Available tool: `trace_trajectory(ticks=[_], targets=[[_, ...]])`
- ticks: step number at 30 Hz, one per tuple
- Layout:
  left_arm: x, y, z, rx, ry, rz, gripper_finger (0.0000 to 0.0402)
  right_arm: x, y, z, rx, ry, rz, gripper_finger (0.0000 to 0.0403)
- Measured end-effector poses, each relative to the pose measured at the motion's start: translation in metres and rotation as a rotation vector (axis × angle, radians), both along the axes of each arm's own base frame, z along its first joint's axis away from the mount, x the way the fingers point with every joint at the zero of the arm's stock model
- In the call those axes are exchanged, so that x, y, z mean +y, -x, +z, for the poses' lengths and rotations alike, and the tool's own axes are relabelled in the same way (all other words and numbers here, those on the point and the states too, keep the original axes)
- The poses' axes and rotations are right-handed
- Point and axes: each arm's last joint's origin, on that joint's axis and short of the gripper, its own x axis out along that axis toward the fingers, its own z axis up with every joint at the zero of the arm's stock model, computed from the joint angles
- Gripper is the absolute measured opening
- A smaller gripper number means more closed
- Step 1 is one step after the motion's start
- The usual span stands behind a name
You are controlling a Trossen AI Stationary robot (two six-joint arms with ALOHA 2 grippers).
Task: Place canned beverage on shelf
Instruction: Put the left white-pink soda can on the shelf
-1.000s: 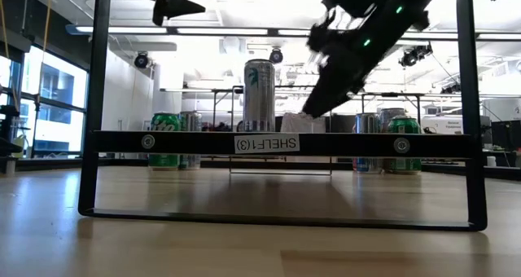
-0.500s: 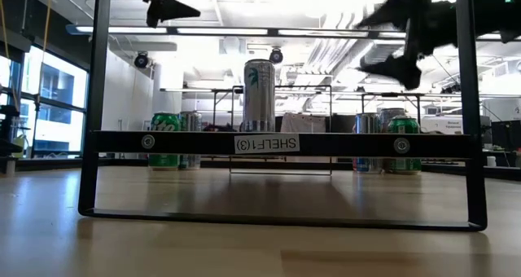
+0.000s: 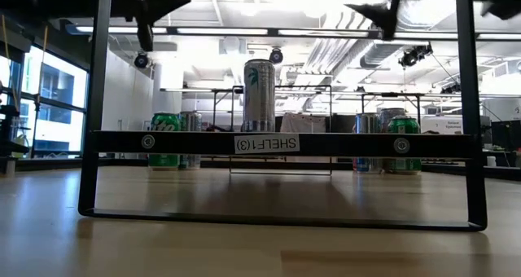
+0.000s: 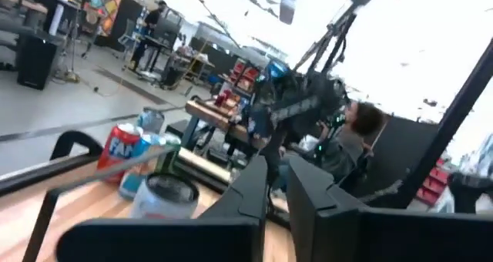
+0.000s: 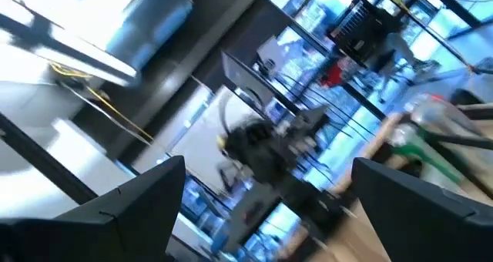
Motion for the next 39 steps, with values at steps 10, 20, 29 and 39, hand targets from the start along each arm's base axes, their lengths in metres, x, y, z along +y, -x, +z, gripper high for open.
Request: trace_trajectory(ticks=[10, 20, 29, 39], targets=[[-0.004, 0.003, -0.005, 0.102, -0.201, -0.032, 0.0003, 0.006, -0.055, 0.011, 0.279, 0.361, 0.043, 0.0358], [-0.002, 0.004, -0.005, 0.102, -0.181, 0.009, 0.0001, 0.008, -0.098, -0.025, 0.843, 0.456, 0.17, 0.0242], [-0.001, 0.006, -0.002, 0.092, -0.217, 0.042, 0.0, 0.004, -0.14, -0.077, 1.007, 0.447, 0.112, 0.0022], [-0.001, 0.008, 0.0, 0.082, -0.217, 0.051, 0.0, -0.001, -0.16, -0.096, 1.097, 0.478, -0.018, 0.0003]])
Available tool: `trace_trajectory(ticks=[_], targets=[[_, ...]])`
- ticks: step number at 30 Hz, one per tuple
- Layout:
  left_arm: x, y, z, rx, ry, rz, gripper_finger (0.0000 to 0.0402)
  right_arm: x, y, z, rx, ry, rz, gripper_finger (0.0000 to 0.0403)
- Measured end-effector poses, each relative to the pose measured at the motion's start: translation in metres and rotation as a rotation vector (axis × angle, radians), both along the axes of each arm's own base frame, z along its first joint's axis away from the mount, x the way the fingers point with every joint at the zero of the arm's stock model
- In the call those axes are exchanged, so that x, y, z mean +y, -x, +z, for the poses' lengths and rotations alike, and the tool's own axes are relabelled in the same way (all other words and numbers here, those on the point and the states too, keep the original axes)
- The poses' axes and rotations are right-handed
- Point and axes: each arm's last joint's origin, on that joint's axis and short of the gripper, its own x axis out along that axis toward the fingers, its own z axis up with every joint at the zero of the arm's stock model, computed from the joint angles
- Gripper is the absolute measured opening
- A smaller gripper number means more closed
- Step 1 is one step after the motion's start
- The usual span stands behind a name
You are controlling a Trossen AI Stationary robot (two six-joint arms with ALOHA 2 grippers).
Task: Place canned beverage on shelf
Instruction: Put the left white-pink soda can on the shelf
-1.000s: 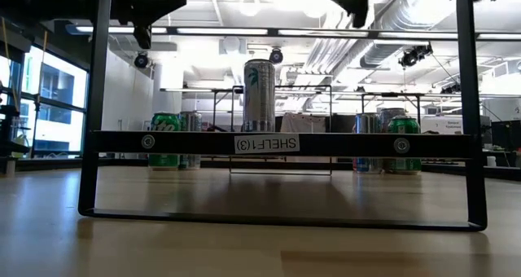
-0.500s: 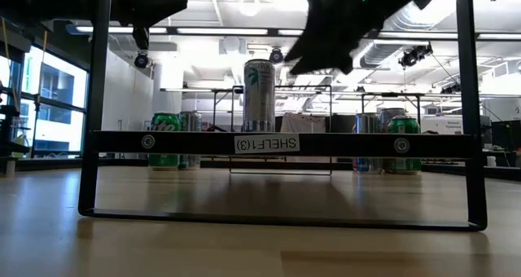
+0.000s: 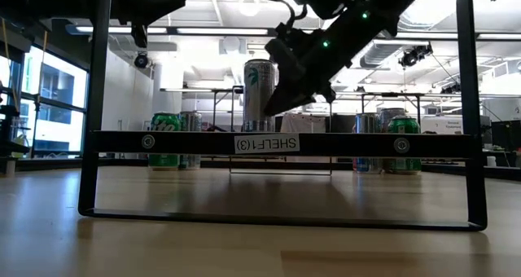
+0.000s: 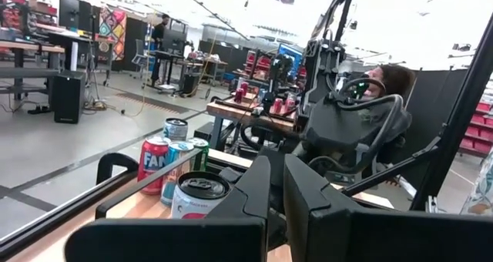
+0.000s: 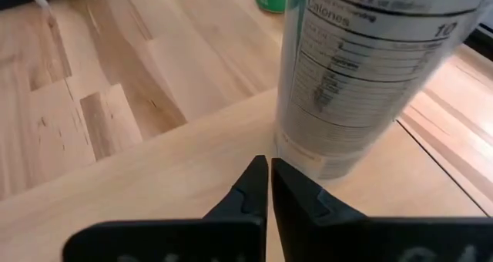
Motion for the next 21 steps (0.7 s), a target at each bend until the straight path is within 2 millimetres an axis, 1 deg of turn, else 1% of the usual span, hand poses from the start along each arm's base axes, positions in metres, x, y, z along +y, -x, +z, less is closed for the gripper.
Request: trace_trajectory(ticks=[13, 21], targets=[[0.0, 0.0, -0.001, 0.006, 0.001, 0.013, 0.0, -0.002, 0.0, 0.001, -0.012, 0.049, -0.051, 0.0], [0.0, 0.0, 0.0, 0.005, 0.002, 0.012, 0.0, -0.01, -0.002, 0.005, -0.042, 0.08, -0.056, 0.0]])
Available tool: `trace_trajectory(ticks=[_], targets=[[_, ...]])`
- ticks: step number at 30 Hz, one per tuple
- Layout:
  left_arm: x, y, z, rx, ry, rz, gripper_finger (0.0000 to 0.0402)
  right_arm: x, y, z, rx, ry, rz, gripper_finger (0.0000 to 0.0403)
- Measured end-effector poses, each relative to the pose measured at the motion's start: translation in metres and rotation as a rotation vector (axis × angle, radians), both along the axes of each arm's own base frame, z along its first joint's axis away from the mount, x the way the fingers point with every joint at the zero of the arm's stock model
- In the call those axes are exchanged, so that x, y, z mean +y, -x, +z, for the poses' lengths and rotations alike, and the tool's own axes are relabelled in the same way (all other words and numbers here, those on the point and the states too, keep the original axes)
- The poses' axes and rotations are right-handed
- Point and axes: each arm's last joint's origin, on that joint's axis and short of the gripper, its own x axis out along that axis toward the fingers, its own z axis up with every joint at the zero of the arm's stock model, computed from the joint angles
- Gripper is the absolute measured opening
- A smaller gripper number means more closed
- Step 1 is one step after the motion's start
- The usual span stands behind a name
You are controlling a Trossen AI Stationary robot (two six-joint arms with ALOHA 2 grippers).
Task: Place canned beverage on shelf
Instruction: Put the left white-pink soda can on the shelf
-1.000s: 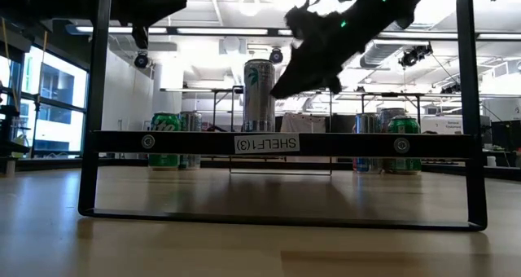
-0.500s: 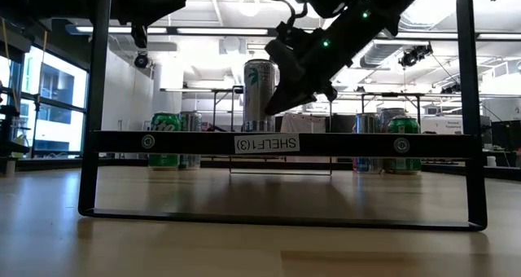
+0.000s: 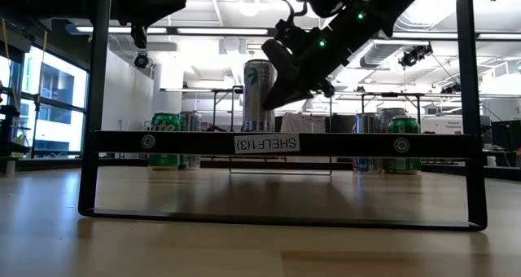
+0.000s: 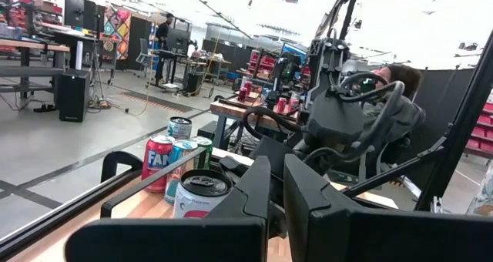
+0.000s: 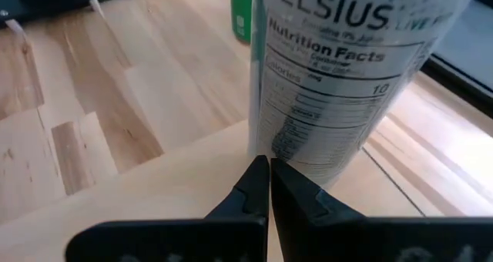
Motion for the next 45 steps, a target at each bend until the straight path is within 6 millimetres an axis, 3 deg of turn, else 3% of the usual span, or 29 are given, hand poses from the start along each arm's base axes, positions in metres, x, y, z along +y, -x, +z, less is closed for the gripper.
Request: trace_trajectory(ticks=[15, 28, 33, 37, 45], targets=[[0.0, 0.0, 0.0, 0.0, 0.0, 0.005, 0.0, -0.02, -0.003, 0.004, -0.043, -0.002, 0.013, 0.0], [0.0, 0.0, 0.0, 0.0, 0.0, 0.007, 0.0, -0.019, -0.007, 0.01, -0.092, 0.02, 0.088, 0.0], [0.0, 0.0, 0.0, 0.0, 0.001, 0.007, 0.0, -0.009, 0.001, 0.013, 0.002, 0.029, 0.199, 0.0], [0.0, 0.0, 0.0, -0.001, 0.002, 0.014, 0.0, -0.015, 0.012, 0.013, 0.121, 0.117, 0.109, 0.0], [0.001, 0.0, 0.0, 0.0, 0.005, 0.026, 0.0, -0.036, 0.014, 0.014, 0.146, 0.181, -0.004, 0.0]])
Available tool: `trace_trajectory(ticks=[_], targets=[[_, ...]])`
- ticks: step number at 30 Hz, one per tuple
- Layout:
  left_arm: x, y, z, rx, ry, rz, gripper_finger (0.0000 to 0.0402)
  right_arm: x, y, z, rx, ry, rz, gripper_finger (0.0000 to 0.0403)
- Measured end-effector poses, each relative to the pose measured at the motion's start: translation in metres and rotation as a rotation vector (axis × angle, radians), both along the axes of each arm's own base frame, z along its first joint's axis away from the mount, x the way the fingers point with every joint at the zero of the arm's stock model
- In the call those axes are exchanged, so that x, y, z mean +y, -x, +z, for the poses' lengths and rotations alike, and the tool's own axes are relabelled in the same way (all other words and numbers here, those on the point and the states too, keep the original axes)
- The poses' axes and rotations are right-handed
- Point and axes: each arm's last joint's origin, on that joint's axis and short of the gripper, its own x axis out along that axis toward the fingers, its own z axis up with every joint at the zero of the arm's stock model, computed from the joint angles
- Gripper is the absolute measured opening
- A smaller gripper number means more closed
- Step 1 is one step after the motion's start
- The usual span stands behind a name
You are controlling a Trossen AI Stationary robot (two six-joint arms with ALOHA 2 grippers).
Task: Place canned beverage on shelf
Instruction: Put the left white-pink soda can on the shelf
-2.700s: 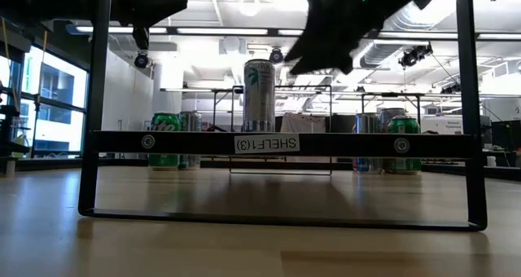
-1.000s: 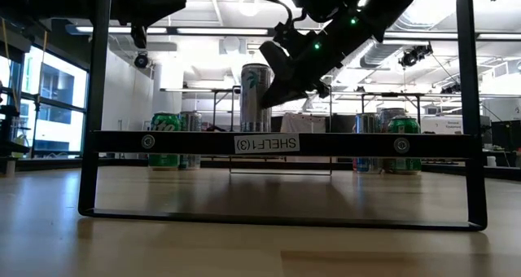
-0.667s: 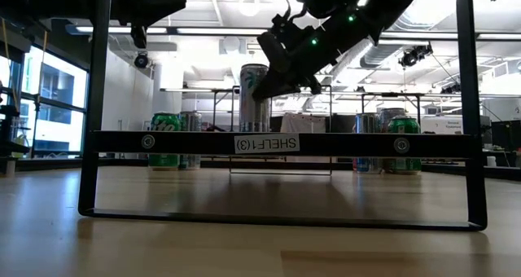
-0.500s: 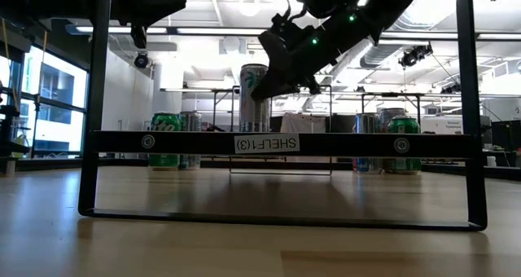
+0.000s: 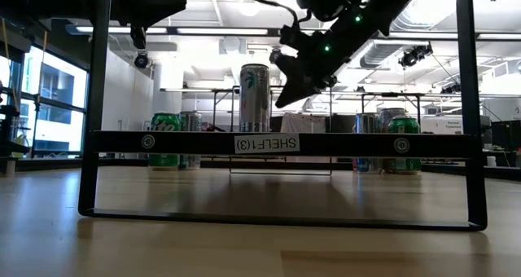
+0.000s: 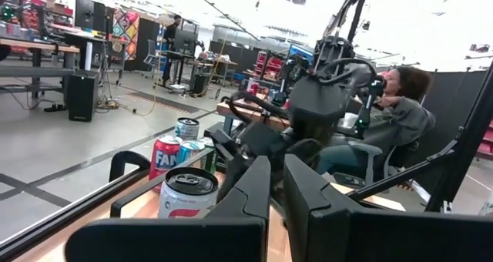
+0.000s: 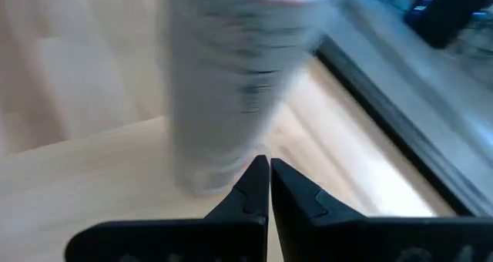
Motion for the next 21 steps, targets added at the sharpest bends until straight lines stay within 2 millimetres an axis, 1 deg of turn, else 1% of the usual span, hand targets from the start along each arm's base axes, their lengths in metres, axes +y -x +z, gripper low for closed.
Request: trace_trajectory(ticks=[6, 11, 16, 21], targets=[[0.0, 0.0, 0.0, 0.001, 0.0, 0.003, 0.0, -0.018, -0.002, 0.005, -0.035, 0.043, 0.004, 0.0], [0.0, 0.0, 0.0, 0.001, 0.001, 0.003, 0.0, -0.027, -0.003, 0.008, -0.08, 0.015, 0.046, 0.0], [0.0, 0.0, 0.0, 0.003, 0.001, 0.003, 0.0, -0.026, -0.005, 0.011, -0.126, -0.01, 0.08, 0.0], [0.0, 0.0, 0.0, 0.004, 0.001, 0.003, 0.0, -0.022, -0.008, 0.013, -0.19, -0.053, 0.056, 0.0]])
